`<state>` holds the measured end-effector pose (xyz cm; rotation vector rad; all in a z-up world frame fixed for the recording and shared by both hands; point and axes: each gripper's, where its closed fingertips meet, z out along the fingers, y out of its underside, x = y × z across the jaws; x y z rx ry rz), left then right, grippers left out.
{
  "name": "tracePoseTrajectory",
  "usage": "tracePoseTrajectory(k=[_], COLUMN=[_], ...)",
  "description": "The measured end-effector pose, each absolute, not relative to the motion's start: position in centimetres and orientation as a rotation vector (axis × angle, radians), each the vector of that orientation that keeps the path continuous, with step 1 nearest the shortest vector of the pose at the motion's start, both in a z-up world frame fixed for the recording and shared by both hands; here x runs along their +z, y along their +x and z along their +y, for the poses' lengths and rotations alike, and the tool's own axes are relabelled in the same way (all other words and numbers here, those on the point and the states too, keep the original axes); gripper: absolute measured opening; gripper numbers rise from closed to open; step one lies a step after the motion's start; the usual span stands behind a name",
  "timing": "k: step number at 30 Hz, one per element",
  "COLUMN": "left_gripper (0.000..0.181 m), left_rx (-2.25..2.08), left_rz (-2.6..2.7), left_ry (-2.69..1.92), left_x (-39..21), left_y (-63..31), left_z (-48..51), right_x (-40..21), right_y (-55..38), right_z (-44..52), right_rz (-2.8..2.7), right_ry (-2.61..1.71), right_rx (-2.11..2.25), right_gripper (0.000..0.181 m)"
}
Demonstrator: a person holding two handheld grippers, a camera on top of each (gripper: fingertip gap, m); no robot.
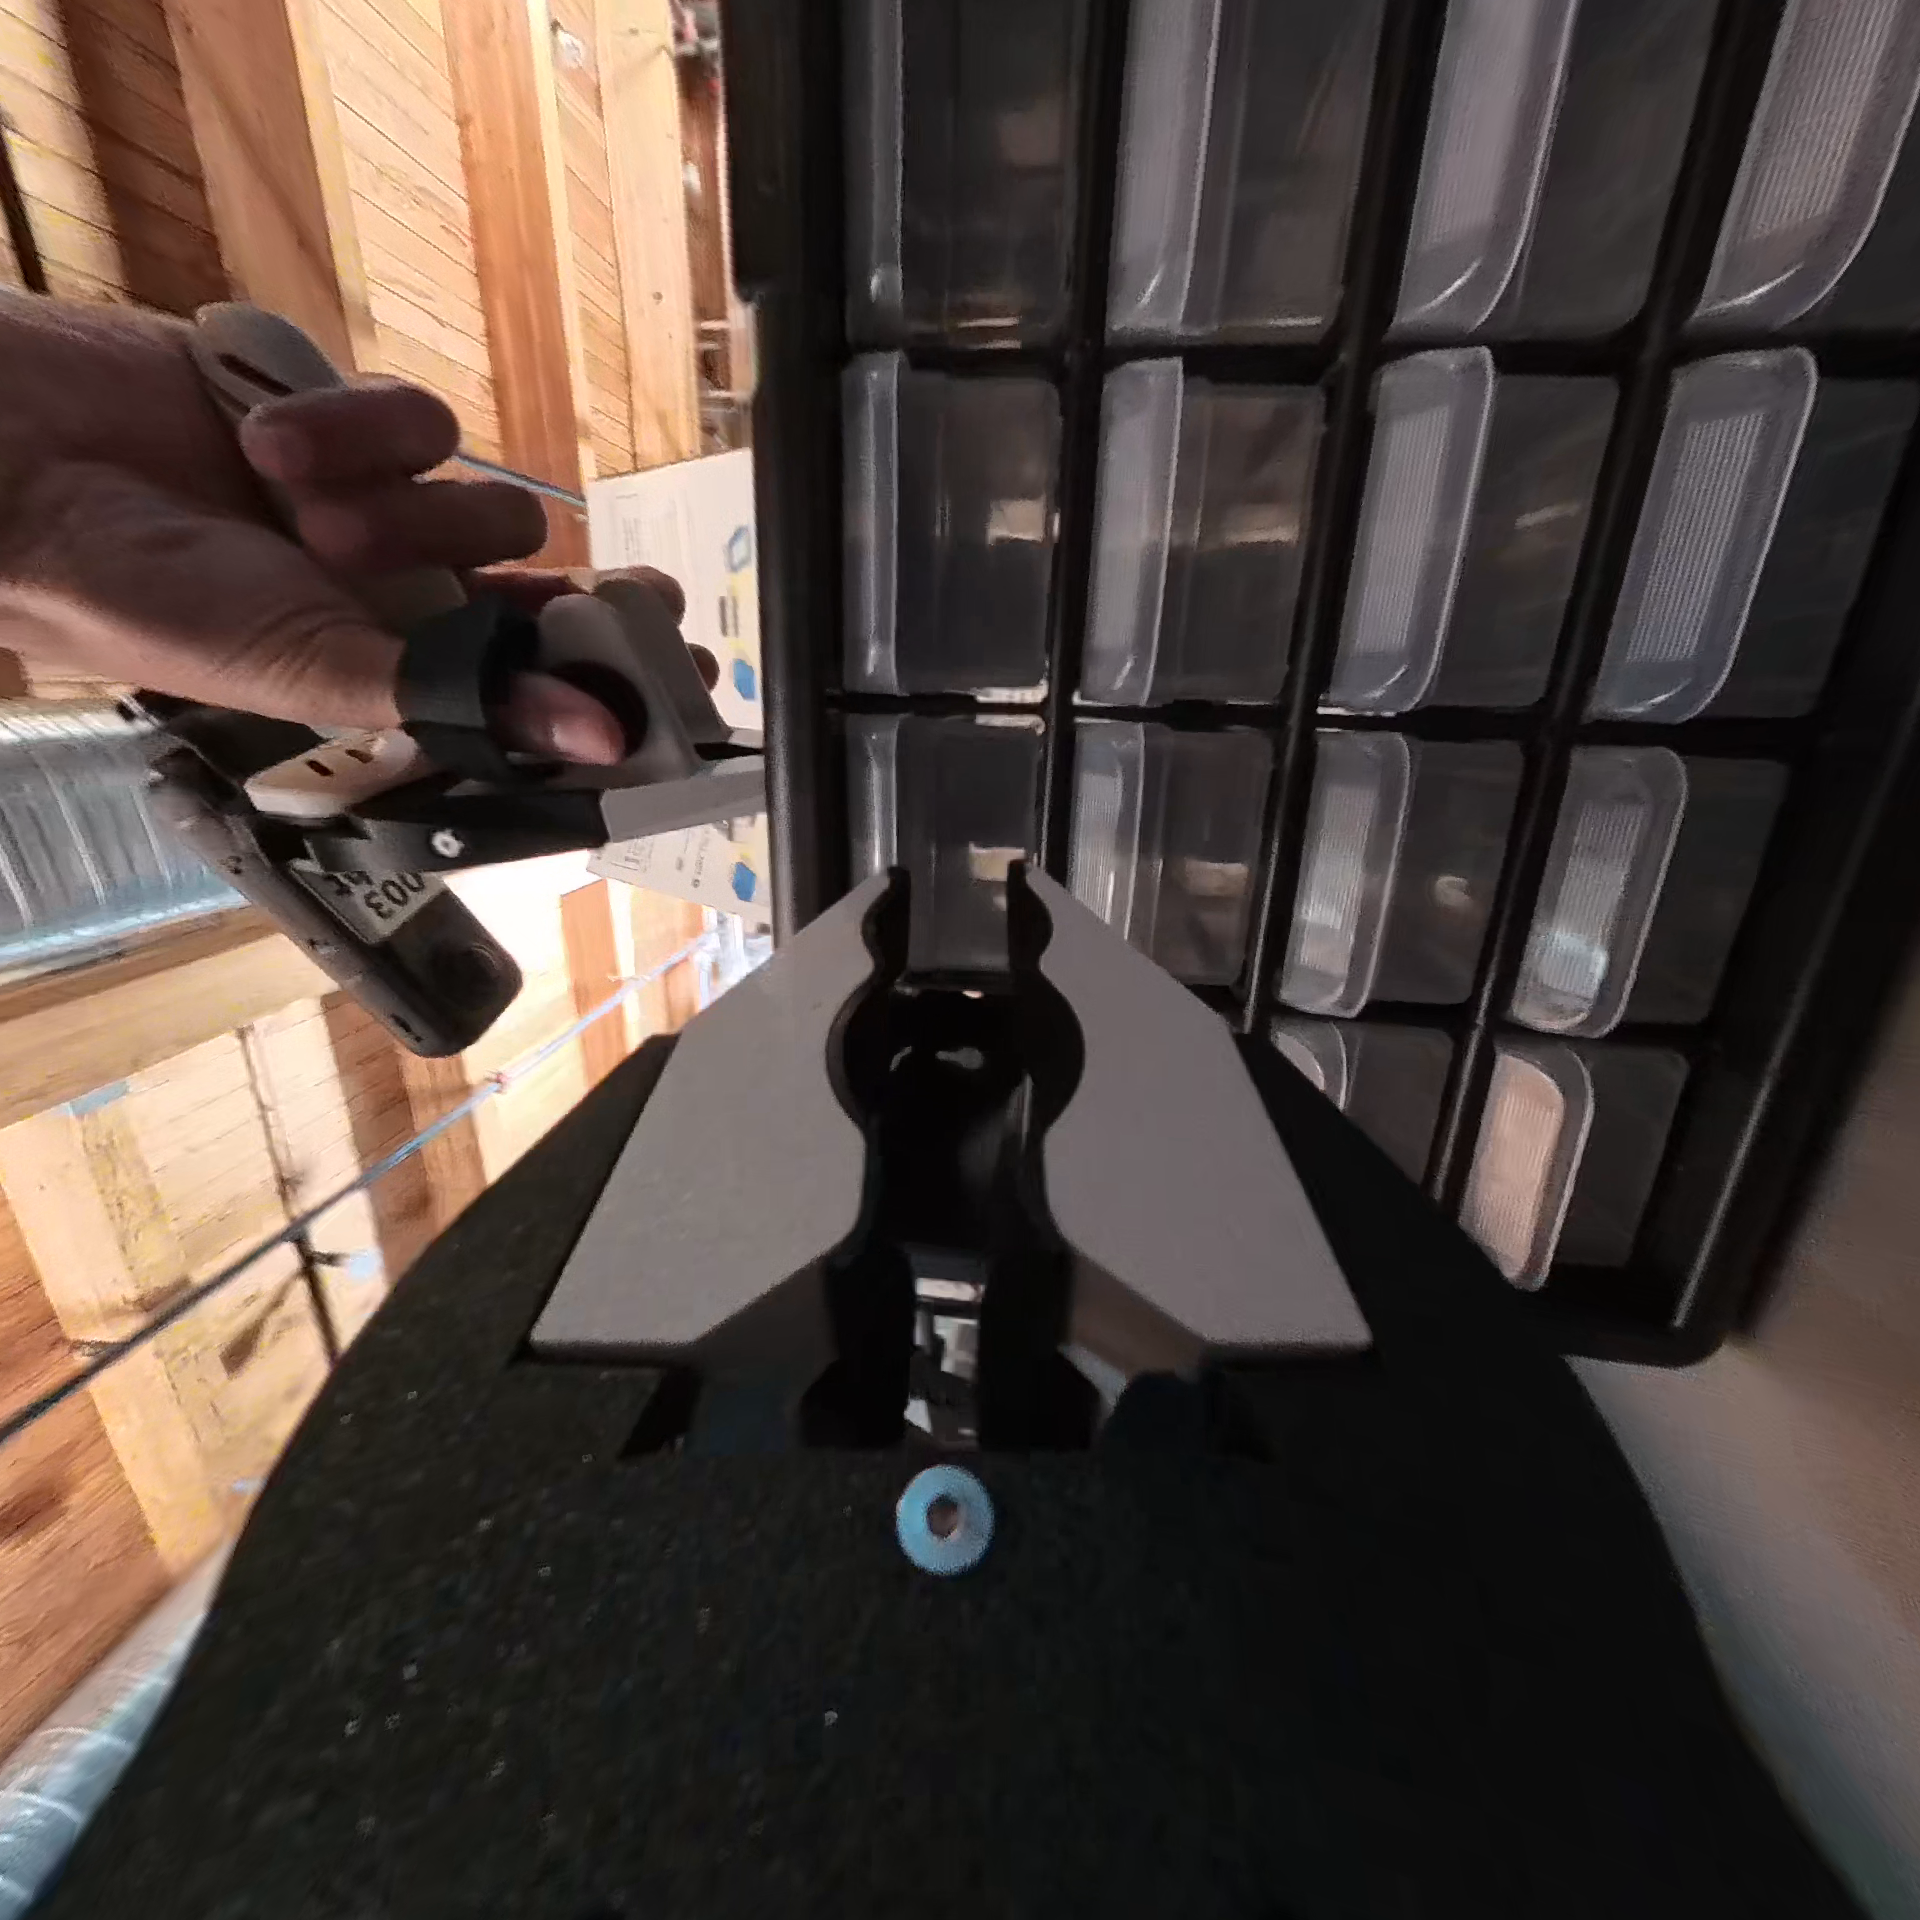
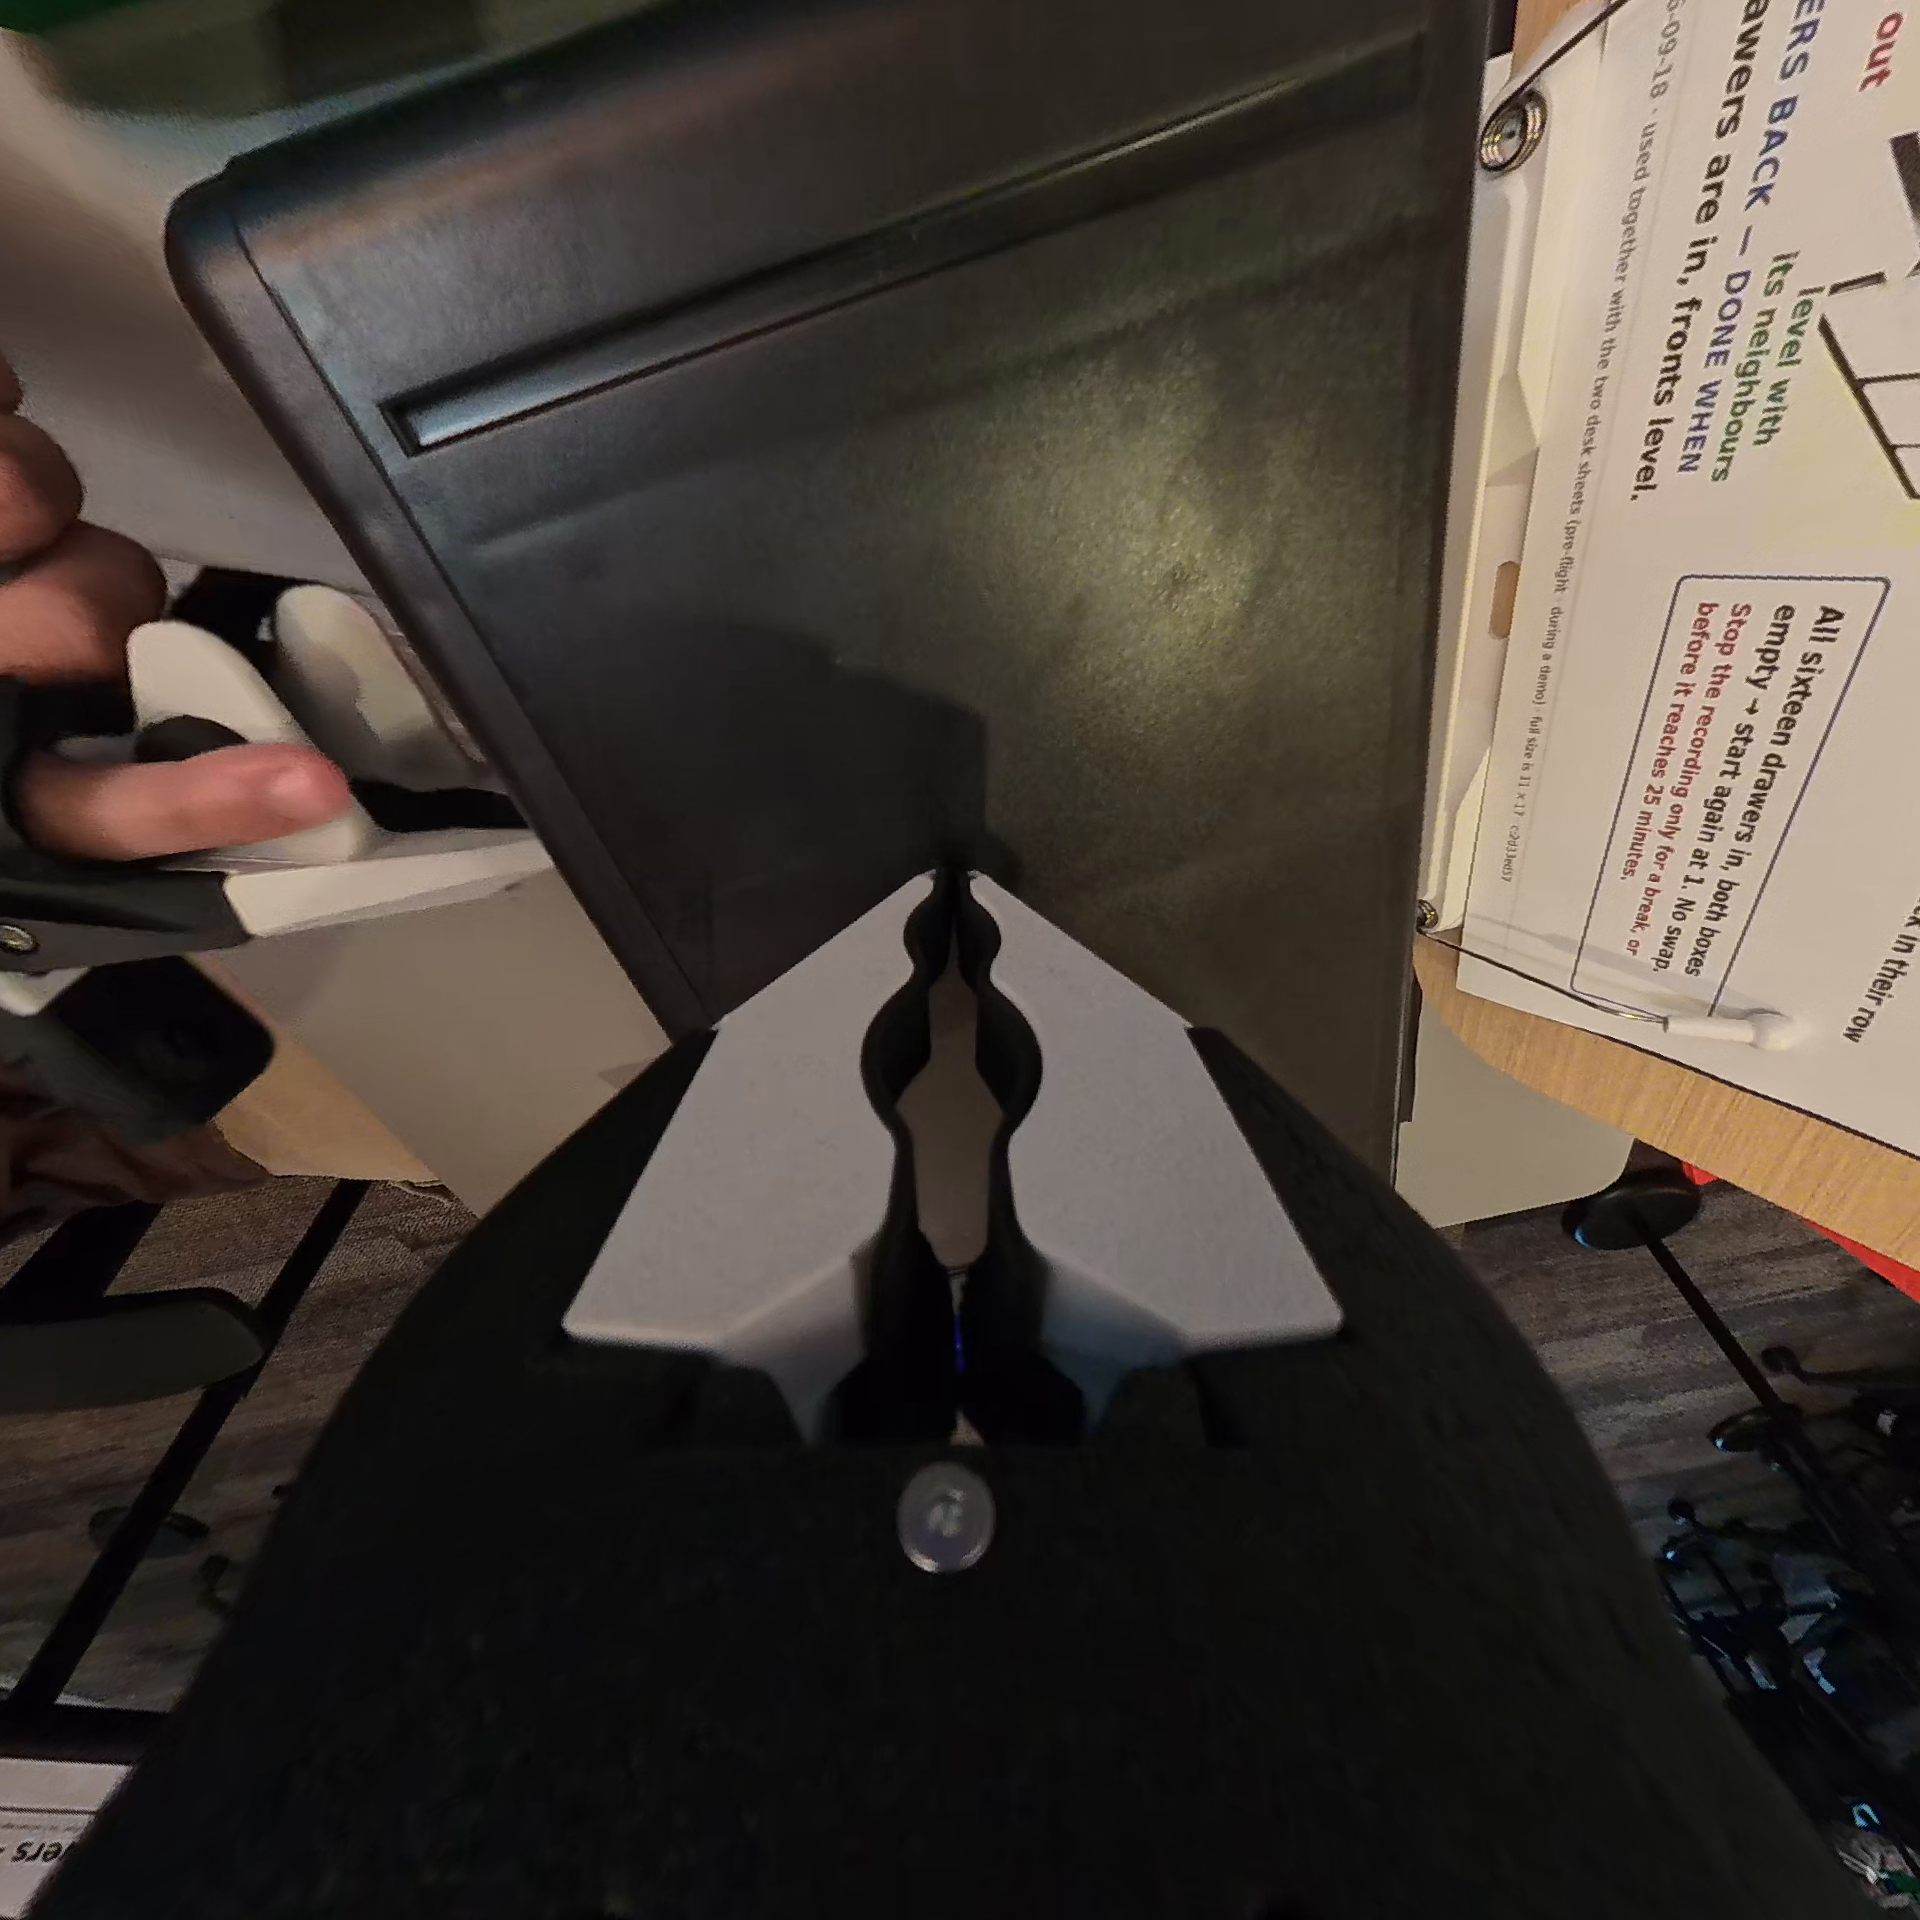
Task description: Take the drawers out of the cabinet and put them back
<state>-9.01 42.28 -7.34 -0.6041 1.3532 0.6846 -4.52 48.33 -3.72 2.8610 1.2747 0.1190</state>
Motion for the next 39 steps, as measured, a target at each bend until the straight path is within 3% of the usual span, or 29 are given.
tracePoseTrajectory(k=[3,11,14,18,28,32,39], left_gripper=[0.022,0.075,0.095,0.107,0.098,0.076,0.067], left_rx=[0.572,-0.324,-0.32,-0.366,-0.392,-0.334,-0.37], left_rz=[1.397,1.412,1.409,1.4,1.398,1.446,1.611], left_ry=[-0.807,-1.838,-1.923,-2.058,-2.086,-2.055,-1.919], left_x=[-8.4,-18.0,-20.3,-22.8,-23.4,-24.5,-23.5], left_y=[-10.8,-19.2,-20.5,-21.0,-21.5,-21.4,-21.8], left_z=[41.9,30.5,28.8,28.5,28.3,27.9,28.3], right_x=[-3.7,-3.7,-3.7,-3.7,-3.7,-3.7,-2.4], right_y=[-4.5,-4.5,-4.5,-4.5,-4.5,-4.5,-5.0], right_z=[48.3,48.4,48.4,48.4,48.4,48.4,46.5], right_rz=[1.285,1.287,1.284,1.285,1.258,1.267,1.461], right_ry=[2.866,2.903,2.907,2.894,2.87,2.876,2.992], right_rx=[0.126,0.086,0.103,0.163,0.202,0.206,0.14], right_gripper=[0.0,0.0,0.0,0.0,0.0,0.0,0.0])
